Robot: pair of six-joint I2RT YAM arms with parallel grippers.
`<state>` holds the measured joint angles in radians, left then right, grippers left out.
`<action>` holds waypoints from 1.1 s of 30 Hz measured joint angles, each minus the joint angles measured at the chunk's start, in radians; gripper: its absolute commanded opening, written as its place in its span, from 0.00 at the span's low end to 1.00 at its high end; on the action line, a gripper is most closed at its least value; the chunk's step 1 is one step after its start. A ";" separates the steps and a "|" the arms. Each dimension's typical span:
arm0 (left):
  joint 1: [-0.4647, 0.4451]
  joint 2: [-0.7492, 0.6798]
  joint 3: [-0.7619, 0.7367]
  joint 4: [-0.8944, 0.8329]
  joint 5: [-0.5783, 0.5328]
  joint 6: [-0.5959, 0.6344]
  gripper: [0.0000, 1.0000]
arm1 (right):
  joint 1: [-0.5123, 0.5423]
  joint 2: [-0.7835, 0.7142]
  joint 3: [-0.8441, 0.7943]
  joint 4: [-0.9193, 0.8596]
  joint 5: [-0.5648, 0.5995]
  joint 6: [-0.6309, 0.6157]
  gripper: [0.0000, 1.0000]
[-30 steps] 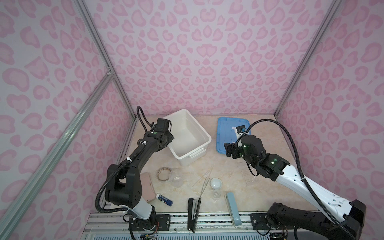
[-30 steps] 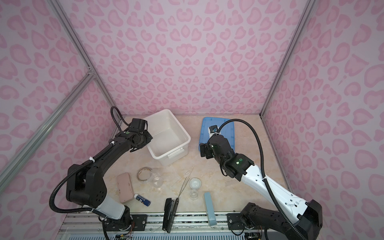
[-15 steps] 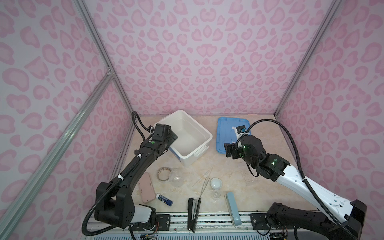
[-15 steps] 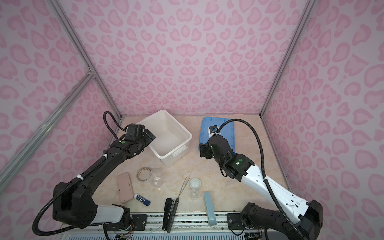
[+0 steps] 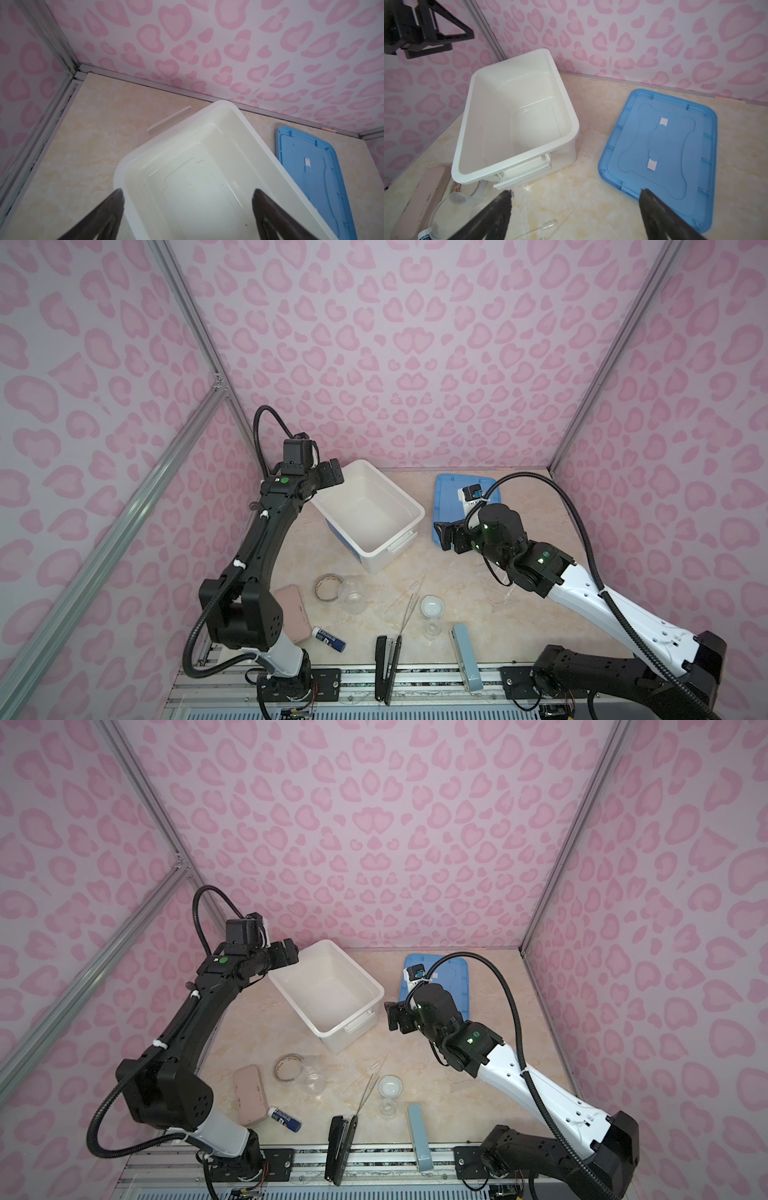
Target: Organize the chemistry lab equipment
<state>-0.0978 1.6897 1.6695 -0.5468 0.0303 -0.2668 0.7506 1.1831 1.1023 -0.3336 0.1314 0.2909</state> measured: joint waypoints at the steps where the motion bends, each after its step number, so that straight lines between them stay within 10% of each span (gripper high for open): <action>1: 0.004 0.040 0.044 -0.006 0.019 0.027 0.98 | 0.000 0.016 0.009 0.007 -0.012 -0.006 0.96; 12: 0.017 0.342 0.306 -0.118 0.063 0.296 0.91 | -0.002 0.099 0.045 -0.015 -0.054 -0.067 0.95; 33: -0.034 0.494 0.406 -0.175 -0.089 0.384 0.62 | -0.012 0.033 -0.050 -0.014 -0.034 -0.073 0.94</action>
<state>-0.1322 2.1834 2.0758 -0.7216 -0.0586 0.1169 0.7383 1.2163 1.0519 -0.3481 0.0975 0.2176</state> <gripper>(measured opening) 0.634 0.939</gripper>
